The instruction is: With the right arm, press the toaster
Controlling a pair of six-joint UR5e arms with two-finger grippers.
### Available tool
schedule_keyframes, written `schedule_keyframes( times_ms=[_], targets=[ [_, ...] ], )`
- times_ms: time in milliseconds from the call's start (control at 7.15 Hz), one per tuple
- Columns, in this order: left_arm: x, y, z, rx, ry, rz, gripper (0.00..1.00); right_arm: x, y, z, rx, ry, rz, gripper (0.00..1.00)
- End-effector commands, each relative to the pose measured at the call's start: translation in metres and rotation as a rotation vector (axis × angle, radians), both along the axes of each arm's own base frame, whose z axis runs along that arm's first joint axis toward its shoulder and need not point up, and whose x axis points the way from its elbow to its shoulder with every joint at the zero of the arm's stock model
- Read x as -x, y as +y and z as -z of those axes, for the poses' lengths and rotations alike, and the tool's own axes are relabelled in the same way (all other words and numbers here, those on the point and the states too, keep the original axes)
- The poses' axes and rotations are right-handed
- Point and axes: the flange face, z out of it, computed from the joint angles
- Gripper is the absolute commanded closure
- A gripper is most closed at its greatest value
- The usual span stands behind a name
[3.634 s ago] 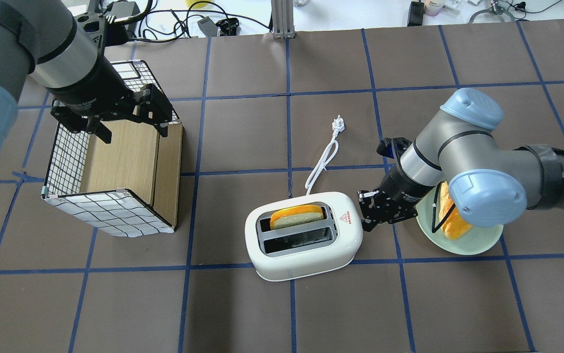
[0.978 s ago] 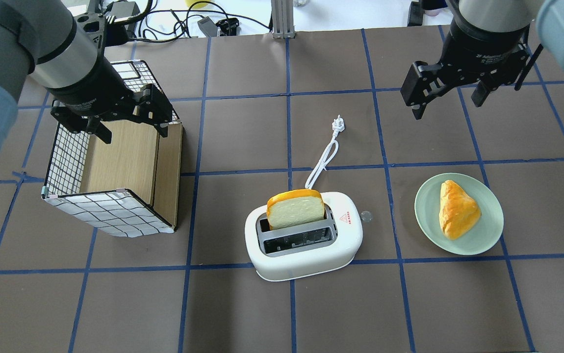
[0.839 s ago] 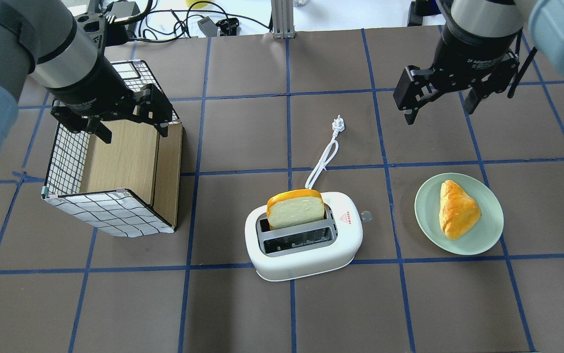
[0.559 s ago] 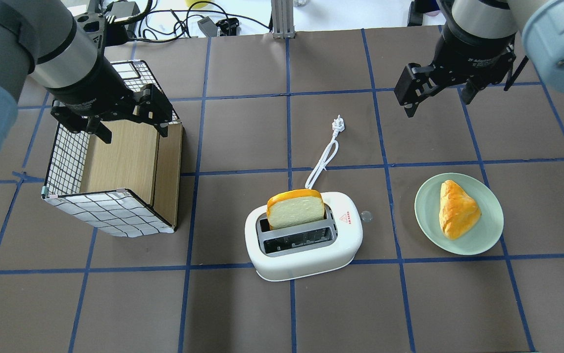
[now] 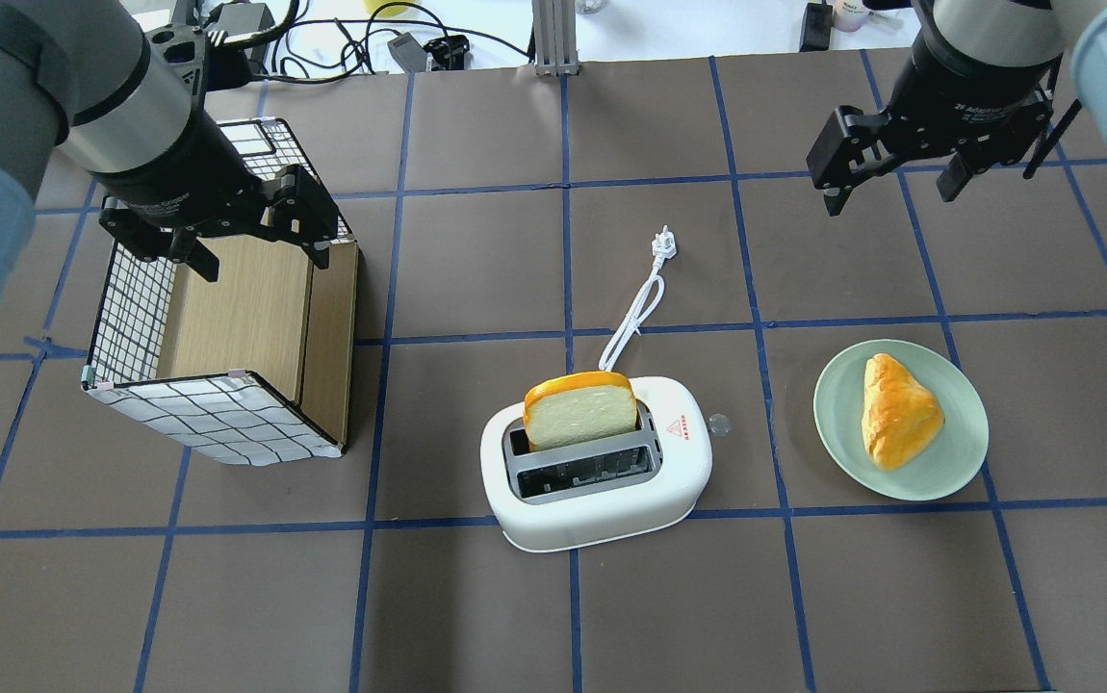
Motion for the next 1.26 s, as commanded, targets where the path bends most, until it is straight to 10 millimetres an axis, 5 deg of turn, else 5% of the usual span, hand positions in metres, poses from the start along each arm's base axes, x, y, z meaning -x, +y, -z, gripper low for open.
schedule_keyframes(
  times_ms=[0,559,1118],
  targets=[
    [0.0,0.0,0.0,-0.001,0.001,0.0,0.0,0.0,0.0,0.0,0.009,0.001,-0.009,0.0],
    [0.0,0.0,0.0,0.0,0.001,0.0,0.0,-0.025,0.004,-0.001,0.017,-0.007,0.075,0.0],
    [0.0,0.0,0.0,0.0,0.001,0.0,0.0,-0.027,-0.001,-0.003,0.042,-0.002,0.015,0.0]
  ],
)
